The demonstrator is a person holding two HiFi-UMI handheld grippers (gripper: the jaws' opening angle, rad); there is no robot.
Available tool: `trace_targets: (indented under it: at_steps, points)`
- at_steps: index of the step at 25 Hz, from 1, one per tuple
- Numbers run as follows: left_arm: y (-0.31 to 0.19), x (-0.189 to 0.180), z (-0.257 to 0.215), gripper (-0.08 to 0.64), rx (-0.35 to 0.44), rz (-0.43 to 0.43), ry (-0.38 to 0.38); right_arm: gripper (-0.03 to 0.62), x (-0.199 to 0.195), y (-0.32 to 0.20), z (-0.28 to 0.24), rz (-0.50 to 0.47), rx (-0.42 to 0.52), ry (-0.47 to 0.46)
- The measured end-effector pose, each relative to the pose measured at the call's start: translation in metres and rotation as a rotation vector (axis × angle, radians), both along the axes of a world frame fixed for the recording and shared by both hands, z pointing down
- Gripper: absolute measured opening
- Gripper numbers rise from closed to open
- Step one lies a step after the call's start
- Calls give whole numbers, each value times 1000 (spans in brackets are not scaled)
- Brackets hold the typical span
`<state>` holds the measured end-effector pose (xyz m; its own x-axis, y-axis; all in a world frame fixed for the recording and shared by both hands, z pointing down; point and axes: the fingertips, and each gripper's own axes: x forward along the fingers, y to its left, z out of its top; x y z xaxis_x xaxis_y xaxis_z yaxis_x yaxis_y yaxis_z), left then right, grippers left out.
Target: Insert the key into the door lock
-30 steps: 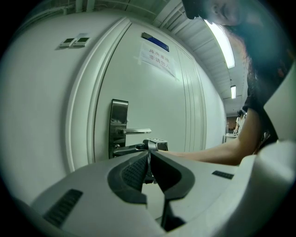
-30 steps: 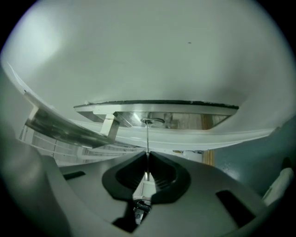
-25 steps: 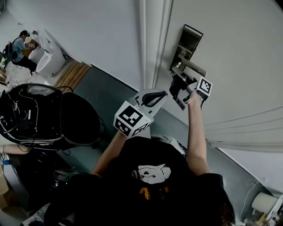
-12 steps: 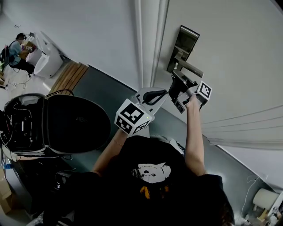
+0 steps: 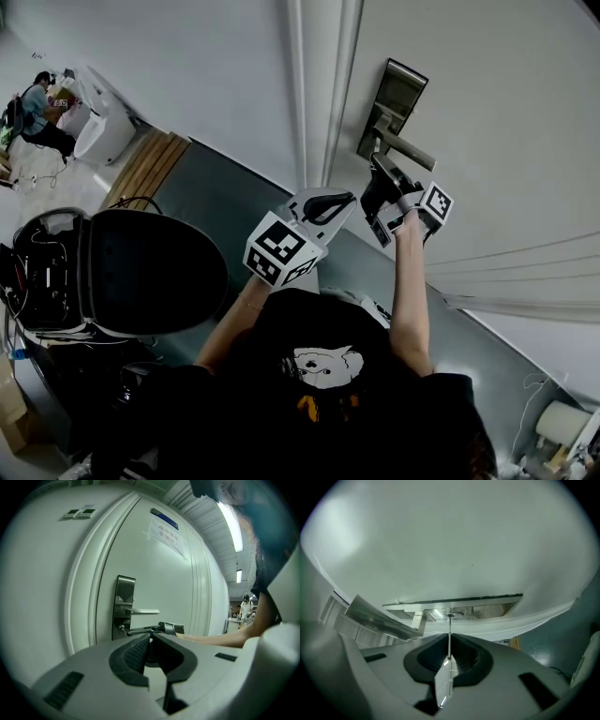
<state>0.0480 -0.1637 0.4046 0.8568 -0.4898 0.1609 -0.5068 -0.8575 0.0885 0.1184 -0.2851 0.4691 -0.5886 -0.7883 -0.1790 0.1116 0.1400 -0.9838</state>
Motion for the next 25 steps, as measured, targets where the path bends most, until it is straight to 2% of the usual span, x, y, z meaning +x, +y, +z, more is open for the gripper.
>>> trace_targets:
  at_steps: [4, 10, 16, 20, 25]
  points:
    - [-6, 8, 9, 25, -15, 10, -5, 21, 2, -5, 7, 39, -6, 22]
    - [-11, 15, 11, 25, -30, 22, -10, 21, 2, -8, 6, 96, -35, 113]
    - [-26, 7, 9, 25, -47, 19, -13, 21, -2, -17, 3, 104, -50, 112]
    - [-35, 7, 10, 25, -71, 28, -18, 21, -2, -25, 0, 113, -70, 66]
    - [-50, 4, 11, 25, -91, 44, -25, 21, -2, -33, -2, 121, -63, 62]
